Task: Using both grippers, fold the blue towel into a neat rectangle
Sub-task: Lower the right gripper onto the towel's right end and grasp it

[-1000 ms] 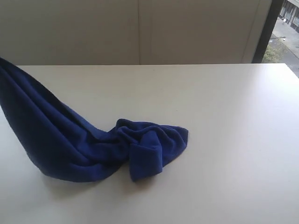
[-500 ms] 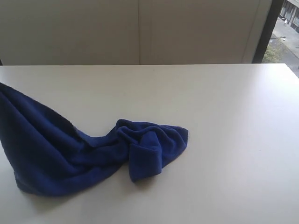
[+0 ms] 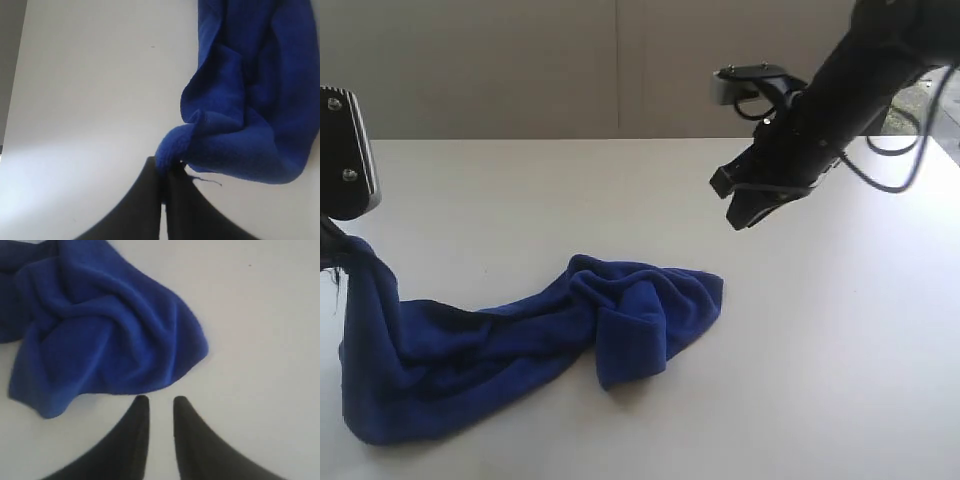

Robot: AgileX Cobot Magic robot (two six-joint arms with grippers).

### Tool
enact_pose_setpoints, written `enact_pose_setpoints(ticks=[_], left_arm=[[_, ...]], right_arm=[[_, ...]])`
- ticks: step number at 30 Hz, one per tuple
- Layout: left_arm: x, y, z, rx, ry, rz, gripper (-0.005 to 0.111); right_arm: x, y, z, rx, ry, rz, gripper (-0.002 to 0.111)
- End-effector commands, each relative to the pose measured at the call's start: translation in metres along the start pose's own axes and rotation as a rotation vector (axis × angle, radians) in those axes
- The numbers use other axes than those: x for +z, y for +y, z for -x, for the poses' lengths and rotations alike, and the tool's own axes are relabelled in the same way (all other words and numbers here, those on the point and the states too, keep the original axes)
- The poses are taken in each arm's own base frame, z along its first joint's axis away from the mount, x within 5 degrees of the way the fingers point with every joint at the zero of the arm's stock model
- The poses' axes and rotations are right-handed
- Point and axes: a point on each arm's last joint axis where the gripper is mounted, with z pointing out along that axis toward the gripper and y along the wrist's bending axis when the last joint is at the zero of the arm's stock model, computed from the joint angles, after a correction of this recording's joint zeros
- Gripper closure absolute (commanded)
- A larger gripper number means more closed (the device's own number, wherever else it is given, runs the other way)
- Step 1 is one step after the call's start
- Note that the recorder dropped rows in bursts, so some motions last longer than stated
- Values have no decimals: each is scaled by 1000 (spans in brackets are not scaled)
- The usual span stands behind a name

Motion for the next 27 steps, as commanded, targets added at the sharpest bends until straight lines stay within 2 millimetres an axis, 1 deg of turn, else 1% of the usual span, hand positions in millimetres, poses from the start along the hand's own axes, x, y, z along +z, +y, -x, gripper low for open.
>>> enact_pose_setpoints(ticks=[1, 2, 3, 4, 5, 7, 14, 17, 22, 24, 27], left_arm=[[1, -2, -1, -17, 2, -14, 107], [1, -2, -1, -17, 2, -14, 107], [1, -2, -1, -17, 2, -14, 107], [1, -2, -1, -17, 2, -14, 107], [1, -2, -1, -21, 0, -16, 107], [1, -3, 0, -32, -7, -26, 107], [0, -4, 0, -40, -12, -32, 107], [0, -4, 0, -41, -13, -33, 107], [0, -4, 1, -43, -14, -35, 107], [0, -4, 1, -44, -14, -36, 107], [0, -5, 1, -50, -19, -41, 107]], right_arm=[[42, -26, 21, -41, 68, -23, 63], [51, -31, 24, -40, 78, -24, 58], [59, -35, 25, -40, 85, -28, 57], [68, -39, 26, -40, 93, -33, 57], [80, -45, 26, -44, 103, -51, 57], [94, -51, 24, -46, 112, -63, 57], [108, -49, 22, -34, 131, -18, 57], [117, -41, 21, -49, 158, -2, 57], [126, -24, 25, -100, 167, 1, 64], [127, -22, 27, -122, 160, -19, 67], [127, -25, 28, -114, 152, -52, 68]])
